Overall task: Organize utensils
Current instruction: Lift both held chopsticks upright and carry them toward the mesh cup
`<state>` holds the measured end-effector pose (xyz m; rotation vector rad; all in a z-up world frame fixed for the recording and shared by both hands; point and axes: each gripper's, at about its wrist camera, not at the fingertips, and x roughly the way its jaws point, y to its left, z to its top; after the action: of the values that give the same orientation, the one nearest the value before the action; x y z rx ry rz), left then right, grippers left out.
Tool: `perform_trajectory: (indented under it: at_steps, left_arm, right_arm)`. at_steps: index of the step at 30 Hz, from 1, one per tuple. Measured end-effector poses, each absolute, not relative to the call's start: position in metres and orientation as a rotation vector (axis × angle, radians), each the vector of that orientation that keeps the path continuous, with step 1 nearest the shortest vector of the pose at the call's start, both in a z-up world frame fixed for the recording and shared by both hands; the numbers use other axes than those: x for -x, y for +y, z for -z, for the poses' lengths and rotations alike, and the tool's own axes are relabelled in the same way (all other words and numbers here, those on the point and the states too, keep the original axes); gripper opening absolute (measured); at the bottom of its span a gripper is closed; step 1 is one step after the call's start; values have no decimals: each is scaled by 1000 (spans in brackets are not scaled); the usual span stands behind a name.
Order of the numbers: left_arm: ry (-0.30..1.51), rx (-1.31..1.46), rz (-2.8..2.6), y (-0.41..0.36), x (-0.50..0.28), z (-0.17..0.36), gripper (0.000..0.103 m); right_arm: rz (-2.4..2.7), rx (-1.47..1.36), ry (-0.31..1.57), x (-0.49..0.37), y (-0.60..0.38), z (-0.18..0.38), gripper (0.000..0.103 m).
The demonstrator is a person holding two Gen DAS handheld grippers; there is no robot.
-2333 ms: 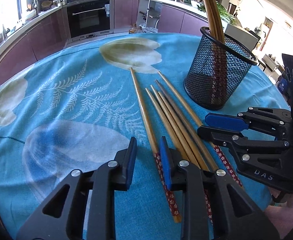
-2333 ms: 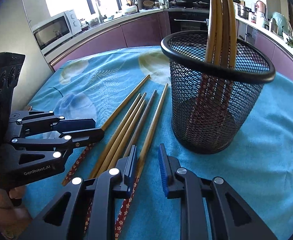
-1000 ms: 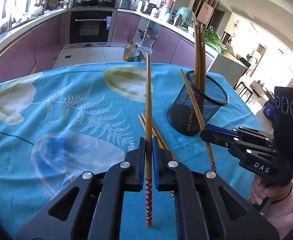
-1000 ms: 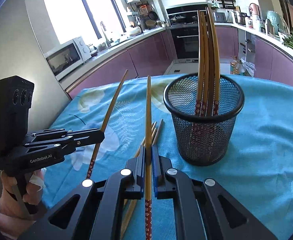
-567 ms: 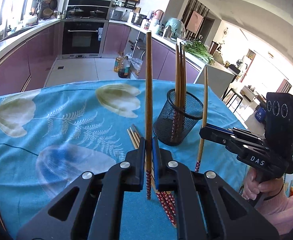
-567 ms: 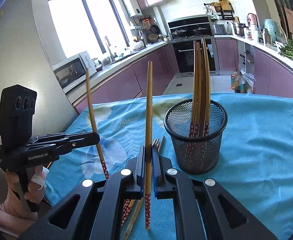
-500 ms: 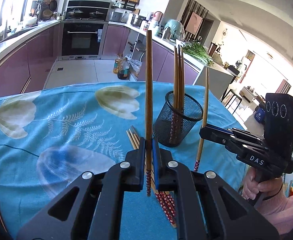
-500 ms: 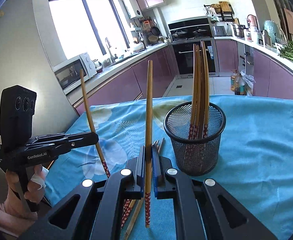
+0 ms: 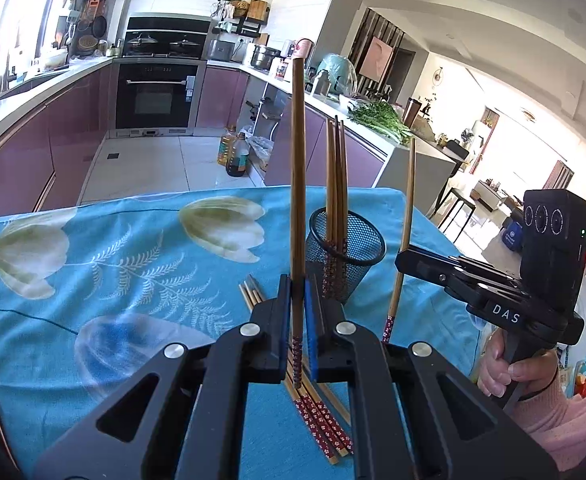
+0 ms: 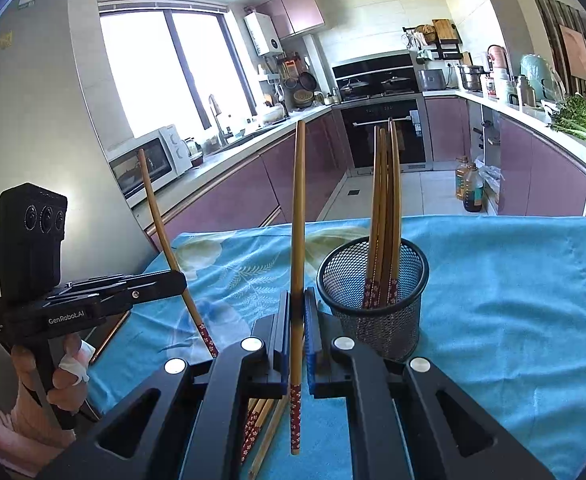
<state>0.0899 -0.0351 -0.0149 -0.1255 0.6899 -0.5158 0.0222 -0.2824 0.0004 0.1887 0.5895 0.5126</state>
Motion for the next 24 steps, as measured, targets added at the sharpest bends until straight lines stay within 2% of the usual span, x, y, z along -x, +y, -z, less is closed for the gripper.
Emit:
perform_trajectory:
  at_steps: [24]
  left_arm:
    - [652,127,576,-55,-104,2,8]
  right_arm:
    - [-488,-191,537,-32,-287,-15,6]
